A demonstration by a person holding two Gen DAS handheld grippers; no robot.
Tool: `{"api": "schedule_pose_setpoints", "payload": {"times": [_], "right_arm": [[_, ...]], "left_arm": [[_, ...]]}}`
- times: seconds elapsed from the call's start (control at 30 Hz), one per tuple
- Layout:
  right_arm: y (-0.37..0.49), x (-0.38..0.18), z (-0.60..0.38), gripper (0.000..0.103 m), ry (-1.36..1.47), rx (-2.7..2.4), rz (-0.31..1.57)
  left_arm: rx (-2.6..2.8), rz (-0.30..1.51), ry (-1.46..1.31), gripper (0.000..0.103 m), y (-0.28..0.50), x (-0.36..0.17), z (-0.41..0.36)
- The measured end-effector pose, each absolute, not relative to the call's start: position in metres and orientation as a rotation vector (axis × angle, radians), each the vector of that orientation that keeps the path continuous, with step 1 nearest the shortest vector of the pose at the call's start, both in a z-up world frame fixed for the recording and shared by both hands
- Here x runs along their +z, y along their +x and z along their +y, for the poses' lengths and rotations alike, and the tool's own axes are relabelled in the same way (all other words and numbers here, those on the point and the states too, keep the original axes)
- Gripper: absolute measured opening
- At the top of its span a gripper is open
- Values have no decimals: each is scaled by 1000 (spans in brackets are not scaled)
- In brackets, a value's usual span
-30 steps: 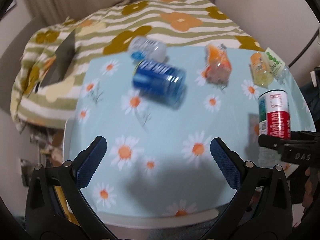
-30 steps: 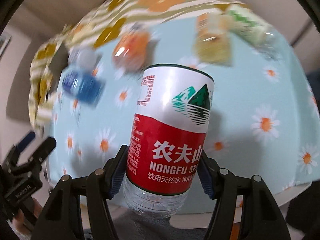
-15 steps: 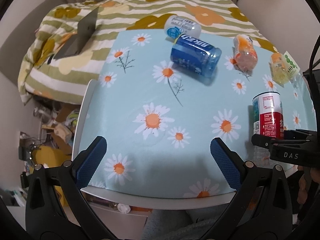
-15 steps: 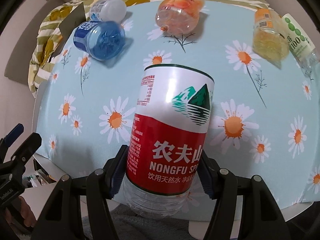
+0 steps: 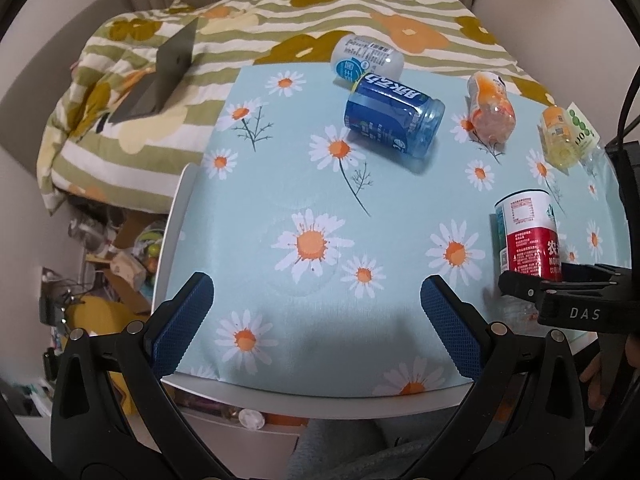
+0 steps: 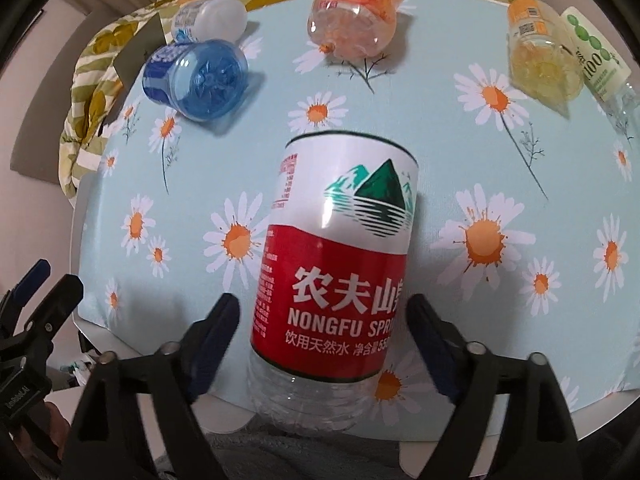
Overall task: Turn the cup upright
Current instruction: 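Lift the red-labelled bottle with the right gripper and rotate it upright, then grasp the upright bottle with the left gripper while the right gripper releases it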
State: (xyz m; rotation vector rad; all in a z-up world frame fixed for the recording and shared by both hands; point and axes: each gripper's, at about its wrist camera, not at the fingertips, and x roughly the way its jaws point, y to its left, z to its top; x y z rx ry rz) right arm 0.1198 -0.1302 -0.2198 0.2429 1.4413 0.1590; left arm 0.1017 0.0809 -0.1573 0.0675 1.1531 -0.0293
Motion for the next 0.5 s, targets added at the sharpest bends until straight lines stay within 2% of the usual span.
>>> {"api": "schedule_pose_setpoints", "payload": {"times": [0.07, 0.1, 0.5], "right_arm": [[116, -213, -136, 100, 247, 152, 1416], [115, -210, -137, 102, 251, 148, 1401], [64, -112, -191, 103, 267, 38, 1198]], "left_arm": [[-34, 1142, 70, 103, 100, -154, 79], [-39, 1136, 70, 103, 99, -152, 79], [-188, 1152, 56, 103, 111, -114, 30]]}}
